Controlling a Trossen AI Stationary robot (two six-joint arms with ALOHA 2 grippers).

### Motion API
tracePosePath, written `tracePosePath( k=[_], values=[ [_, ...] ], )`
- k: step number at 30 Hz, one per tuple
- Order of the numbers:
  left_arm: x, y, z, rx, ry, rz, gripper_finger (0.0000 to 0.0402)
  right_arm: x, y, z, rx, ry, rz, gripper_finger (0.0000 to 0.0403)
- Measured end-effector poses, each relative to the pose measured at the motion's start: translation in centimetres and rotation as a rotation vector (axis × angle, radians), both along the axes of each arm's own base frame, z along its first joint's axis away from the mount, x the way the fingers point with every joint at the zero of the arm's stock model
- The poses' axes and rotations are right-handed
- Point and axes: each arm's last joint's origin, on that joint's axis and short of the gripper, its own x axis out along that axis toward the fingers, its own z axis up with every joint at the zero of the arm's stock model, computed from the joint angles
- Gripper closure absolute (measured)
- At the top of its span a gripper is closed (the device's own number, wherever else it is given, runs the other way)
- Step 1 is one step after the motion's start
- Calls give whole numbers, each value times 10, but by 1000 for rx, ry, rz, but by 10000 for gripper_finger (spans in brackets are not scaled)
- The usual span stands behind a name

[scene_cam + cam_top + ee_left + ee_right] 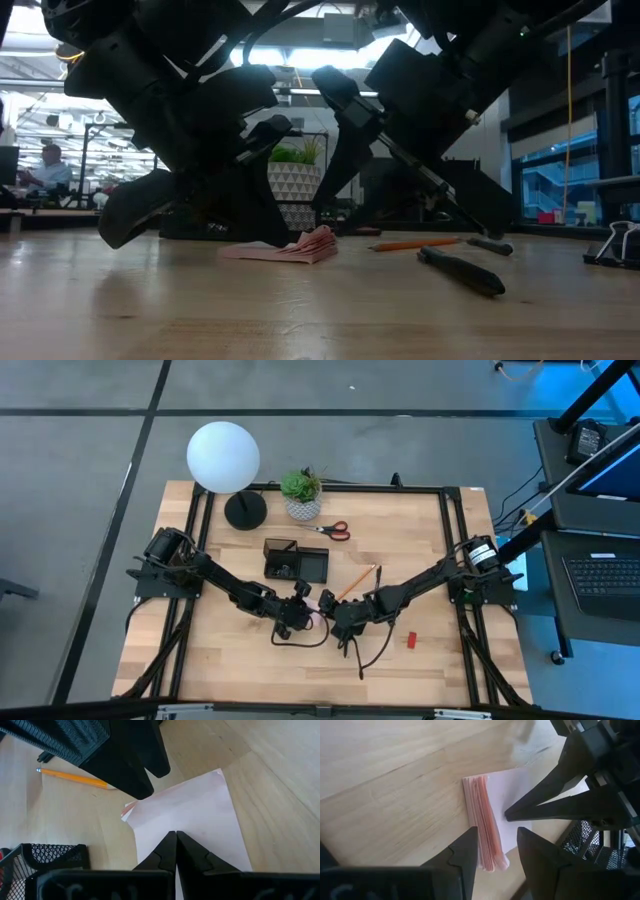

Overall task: Pick and place office supplies into organizer
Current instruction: Put the white notepad into the black desk organizer

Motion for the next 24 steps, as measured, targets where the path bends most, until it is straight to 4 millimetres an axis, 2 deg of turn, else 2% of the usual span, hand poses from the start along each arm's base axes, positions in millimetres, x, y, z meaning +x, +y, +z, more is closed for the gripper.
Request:
tracePosePath(
  k=[10,24],
  values=[
    [0,0,0,0,0,0,398,0,0,0,24,8,20,263],
    [0,0,0,0,0,0,398,4,-10,0,99,15,-15,263]
  ],
)
